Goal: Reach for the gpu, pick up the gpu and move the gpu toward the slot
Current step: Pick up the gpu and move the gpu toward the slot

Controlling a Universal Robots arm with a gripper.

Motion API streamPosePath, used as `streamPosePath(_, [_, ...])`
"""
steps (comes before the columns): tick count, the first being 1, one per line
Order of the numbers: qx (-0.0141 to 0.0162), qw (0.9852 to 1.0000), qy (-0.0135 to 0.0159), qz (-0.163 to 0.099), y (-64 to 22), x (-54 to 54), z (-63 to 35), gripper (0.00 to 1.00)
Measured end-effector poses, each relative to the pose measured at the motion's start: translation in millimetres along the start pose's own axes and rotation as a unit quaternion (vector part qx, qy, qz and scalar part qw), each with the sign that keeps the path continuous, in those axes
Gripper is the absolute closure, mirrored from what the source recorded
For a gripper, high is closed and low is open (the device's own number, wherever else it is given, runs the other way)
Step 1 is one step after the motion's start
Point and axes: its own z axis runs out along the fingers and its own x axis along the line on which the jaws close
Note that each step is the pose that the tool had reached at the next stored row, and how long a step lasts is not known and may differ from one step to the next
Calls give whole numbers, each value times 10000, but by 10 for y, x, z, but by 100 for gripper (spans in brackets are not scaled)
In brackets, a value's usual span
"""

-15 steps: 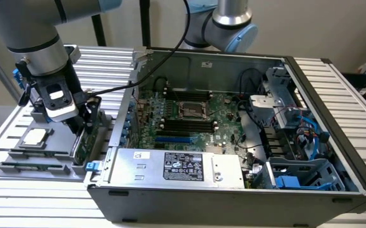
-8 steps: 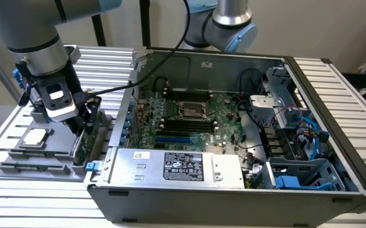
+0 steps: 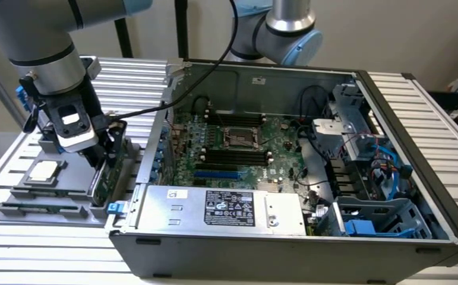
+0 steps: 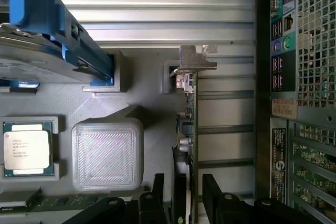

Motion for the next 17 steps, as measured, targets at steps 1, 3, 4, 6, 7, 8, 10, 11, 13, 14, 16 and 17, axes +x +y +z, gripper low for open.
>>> streamPosePath(1, [0,10000,0,0,0,0,0,58])
streamPosePath(3, [0,10000,0,0,0,0,0,58])
streamPosePath(4, [0,10000,0,0,0,0,0,58])
streamPosePath(6, [0,10000,0,0,0,0,0,58])
streamPosePath(7, [0,10000,0,0,0,0,0,58])
streamPosePath(8, [0,10000,0,0,0,0,0,58])
streamPosePath(10, [0,10000,0,0,0,0,0,58])
streamPosePath(11, [0,10000,0,0,0,0,0,58])
streamPosePath(13, [0,10000,0,0,0,0,0,58])
streamPosePath(14, [0,10000,0,0,0,0,0,58])
streamPosePath(16, [0,10000,0,0,0,0,0,58])
streamPosePath(17, [0,10000,0,0,0,0,0,58])
